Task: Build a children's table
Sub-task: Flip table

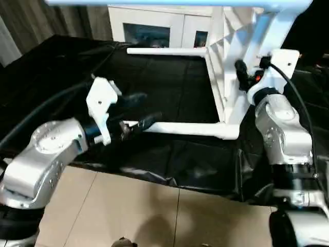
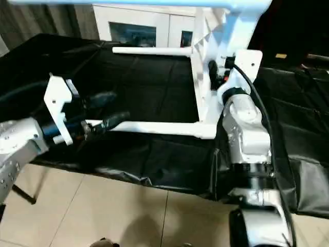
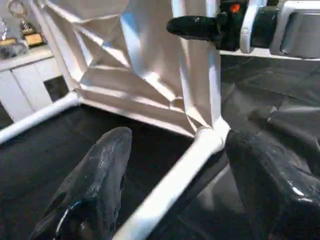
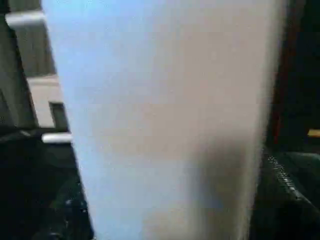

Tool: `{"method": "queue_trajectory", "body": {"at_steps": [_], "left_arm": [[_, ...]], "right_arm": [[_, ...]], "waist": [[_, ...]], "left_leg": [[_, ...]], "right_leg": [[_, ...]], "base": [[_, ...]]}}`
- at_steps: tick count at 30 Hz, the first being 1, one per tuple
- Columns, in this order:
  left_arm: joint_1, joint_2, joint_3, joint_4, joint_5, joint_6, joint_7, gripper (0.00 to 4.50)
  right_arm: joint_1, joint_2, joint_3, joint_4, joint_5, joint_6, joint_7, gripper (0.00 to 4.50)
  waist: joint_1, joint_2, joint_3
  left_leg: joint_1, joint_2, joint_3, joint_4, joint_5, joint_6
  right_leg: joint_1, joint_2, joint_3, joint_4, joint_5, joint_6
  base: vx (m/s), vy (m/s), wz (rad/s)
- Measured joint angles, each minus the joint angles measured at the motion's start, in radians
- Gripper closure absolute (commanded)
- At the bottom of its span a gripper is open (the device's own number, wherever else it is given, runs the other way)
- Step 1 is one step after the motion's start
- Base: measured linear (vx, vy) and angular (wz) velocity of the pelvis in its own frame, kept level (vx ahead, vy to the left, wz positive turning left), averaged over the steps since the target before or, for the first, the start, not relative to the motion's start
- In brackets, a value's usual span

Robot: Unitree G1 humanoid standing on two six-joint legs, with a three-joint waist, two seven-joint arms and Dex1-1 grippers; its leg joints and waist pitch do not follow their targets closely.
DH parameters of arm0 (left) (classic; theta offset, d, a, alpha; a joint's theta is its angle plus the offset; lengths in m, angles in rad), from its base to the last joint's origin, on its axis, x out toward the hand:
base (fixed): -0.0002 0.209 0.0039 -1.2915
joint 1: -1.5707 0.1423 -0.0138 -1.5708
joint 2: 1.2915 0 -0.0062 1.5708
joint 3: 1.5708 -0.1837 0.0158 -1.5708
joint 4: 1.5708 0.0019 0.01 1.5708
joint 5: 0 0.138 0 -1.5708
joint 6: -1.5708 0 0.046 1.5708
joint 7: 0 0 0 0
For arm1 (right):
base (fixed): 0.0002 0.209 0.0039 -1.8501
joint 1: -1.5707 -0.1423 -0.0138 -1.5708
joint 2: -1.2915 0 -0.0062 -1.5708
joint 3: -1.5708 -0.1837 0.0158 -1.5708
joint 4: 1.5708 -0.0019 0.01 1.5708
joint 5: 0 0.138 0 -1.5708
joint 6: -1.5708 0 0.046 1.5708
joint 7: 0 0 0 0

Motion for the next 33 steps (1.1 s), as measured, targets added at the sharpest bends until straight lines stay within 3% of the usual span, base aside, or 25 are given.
{"method": "queue_trajectory", "body": {"at_steps": [4,7,13,18,26,33], "left_arm": [[-0.020,0.003,-0.013,0.004,0.011,0.000,-0.006,1.14],[-0.038,0.002,-0.020,0.004,0.022,-0.005,-0.006,1.14],[-0.049,-0.003,-0.058,0.033,0.109,-0.043,0.019,1.14],[-0.147,-0.015,-0.063,0.097,0.217,-0.144,0.095,1.14],[-0.355,0.070,-0.078,0.317,0.548,-0.424,0.309,1.14],[-0.394,0.095,-0.107,0.427,0.695,-0.541,0.390,1.14]], "right_arm": [[0.126,0.048,0.015,-0.067,0.003,-0.061,0.014,0.84],[0.163,0.052,0.023,-0.077,0.010,-0.103,0.037,0.58],[0.287,0.039,0.034,-0.145,0.018,-0.313,0.156,0.39],[0.379,-0.010,0.115,-0.227,0.016,-0.449,0.306,0.39],[0.372,-0.003,0.239,-0.233,0.020,-0.377,0.422,0.39],[0.357,0.011,0.273,-0.231,0.016,-0.361,0.425,0.39]], "waist": [[0.000,0.000,0.000],[-0.001,0.002,0.000],[-0.001,0.002,0.000],[-0.001,0.002,0.000],[-0.012,0.002,0.000],[0.001,0.002,0.000]], "left_leg": [[0.000,0.000,-0.001,0.001,0.000,0.000],[0.001,-0.001,-0.001,0.001,0.000,0.000],[0.003,-0.001,-0.002,0.000,0.000,0.000],[0.003,-0.001,-0.004,0.000,0.000,0.000],[0.008,-0.001,-0.008,0.000,0.000,0.000],[0.006,-0.001,-0.009,0.000,0.000,0.000]], "right_leg": [[0.000,0.000,0.003,0.000,0.000,0.000],[0.000,0.000,0.005,0.001,0.001,0.001],[0.001,0.001,0.005,0.001,0.001,0.001],[0.002,0.002,0.005,0.001,-0.001,0.004],[0.006,0.004,0.005,0.001,0.000,0.004],[0.006,0.004,0.005,0.000,0.002,-0.001]], "base": [[0.000,0.000,0.00],[0.000,0.000,0.00],[0.000,0.000,0.00],[0.000,0.000,0.00],[0.000,0.000,0.00],[0.000,0.000,0.00]]}}
